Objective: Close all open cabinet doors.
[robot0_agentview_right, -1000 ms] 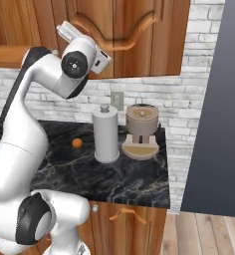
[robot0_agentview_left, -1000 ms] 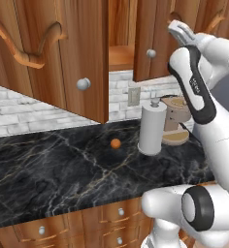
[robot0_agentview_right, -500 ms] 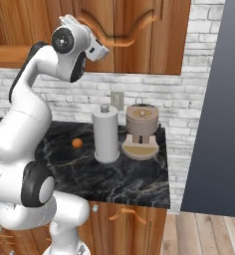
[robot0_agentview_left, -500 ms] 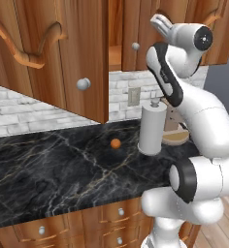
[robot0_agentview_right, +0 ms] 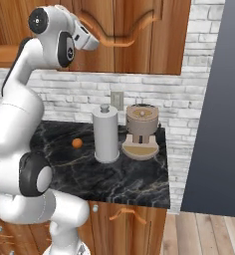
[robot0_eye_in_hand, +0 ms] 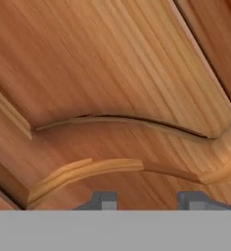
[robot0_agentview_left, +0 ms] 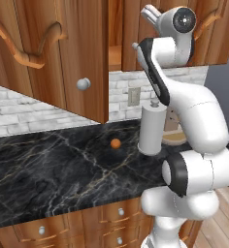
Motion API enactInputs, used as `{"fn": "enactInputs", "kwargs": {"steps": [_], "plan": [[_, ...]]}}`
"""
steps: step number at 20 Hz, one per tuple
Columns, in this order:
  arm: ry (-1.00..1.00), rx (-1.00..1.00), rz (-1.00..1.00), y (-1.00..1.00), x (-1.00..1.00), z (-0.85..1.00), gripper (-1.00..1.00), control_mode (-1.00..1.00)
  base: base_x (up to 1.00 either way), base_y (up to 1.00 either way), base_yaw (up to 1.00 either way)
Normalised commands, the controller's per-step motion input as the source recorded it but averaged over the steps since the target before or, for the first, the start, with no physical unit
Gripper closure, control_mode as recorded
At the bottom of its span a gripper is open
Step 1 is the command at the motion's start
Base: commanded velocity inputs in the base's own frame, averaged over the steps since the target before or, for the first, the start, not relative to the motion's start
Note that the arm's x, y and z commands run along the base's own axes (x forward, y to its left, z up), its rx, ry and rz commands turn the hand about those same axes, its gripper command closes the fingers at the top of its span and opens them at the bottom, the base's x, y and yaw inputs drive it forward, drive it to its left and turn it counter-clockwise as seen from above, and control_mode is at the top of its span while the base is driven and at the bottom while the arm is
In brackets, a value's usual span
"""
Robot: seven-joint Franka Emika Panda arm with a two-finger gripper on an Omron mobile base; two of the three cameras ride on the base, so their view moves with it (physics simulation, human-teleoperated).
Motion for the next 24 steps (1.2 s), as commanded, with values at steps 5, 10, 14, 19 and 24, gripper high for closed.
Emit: {"fn": "enactInputs", "kwargs": {"steps": [5,10,14,19,24], "plan": [[-0.05,0.0,-0.01,-0.46,-0.35,-0.27,-1.0,-1.0,0.0,0.0,0.0],[-0.15,0.0,0.03,-0.51,-0.98,-0.3,-1.0,-1.0,0.0,0.0,0.0],[-0.16,0.0,0.02,-0.19,-1.0,-0.22,-1.0,-1.0,0.0,0.0,0.0],[-0.16,0.0,0.0,0.0,-0.93,-0.24,-1.0,-1.0,0.0,0.0,0.0],[0.05,0.0,0.0,-0.01,-0.44,-0.23,-1.0,-1.0,0.0,0.0,0.0]]}}
